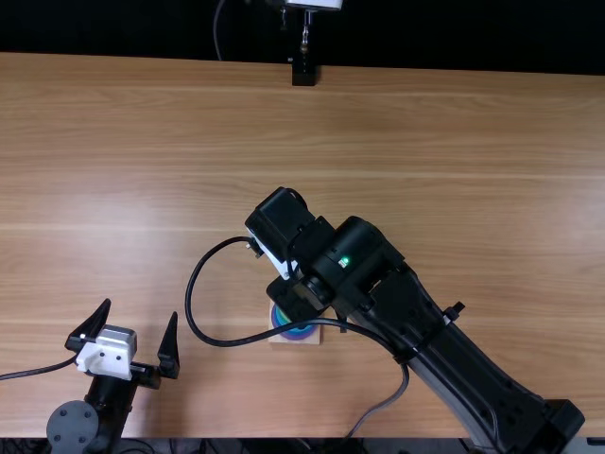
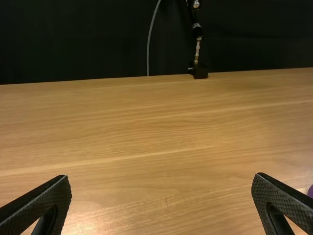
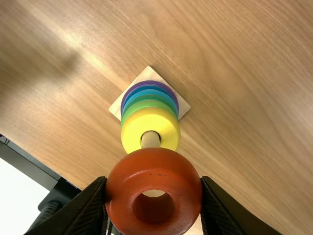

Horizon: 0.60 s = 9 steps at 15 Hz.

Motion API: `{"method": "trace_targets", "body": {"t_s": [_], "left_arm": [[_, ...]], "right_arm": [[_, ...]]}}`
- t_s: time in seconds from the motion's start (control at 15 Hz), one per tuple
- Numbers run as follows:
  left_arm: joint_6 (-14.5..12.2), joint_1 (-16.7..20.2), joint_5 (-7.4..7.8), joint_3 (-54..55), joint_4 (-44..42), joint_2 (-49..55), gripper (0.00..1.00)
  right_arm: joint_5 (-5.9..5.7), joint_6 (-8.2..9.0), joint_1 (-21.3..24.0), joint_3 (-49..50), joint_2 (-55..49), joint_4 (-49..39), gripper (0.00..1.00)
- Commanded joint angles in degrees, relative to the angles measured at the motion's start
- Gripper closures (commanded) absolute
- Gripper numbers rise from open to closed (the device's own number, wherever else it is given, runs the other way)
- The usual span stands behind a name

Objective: Build the Hanoi tower: stack the rings onto the peg from bottom to top in this color order: purple, dark blue, light blue, dark green, light green, yellow, orange.

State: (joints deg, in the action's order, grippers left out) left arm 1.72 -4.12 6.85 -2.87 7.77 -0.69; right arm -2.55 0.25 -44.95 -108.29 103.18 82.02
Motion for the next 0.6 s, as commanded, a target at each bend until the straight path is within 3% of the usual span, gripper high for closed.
{"method": "trace_targets", "body": {"t_s": [0.0,0.53], "left_arm": [[-0.3,0.0,1.16,2.9,0.9,0.7,0.0],[-0.3,0.0,1.16,2.9,0.9,0.7,0.0]], "right_arm": [[0.12,-0.04,0.7,0.8,0.6,0.0,1.0],[0.23,0.07,0.7,2.7,0.6,-1.0,1.0]]}}
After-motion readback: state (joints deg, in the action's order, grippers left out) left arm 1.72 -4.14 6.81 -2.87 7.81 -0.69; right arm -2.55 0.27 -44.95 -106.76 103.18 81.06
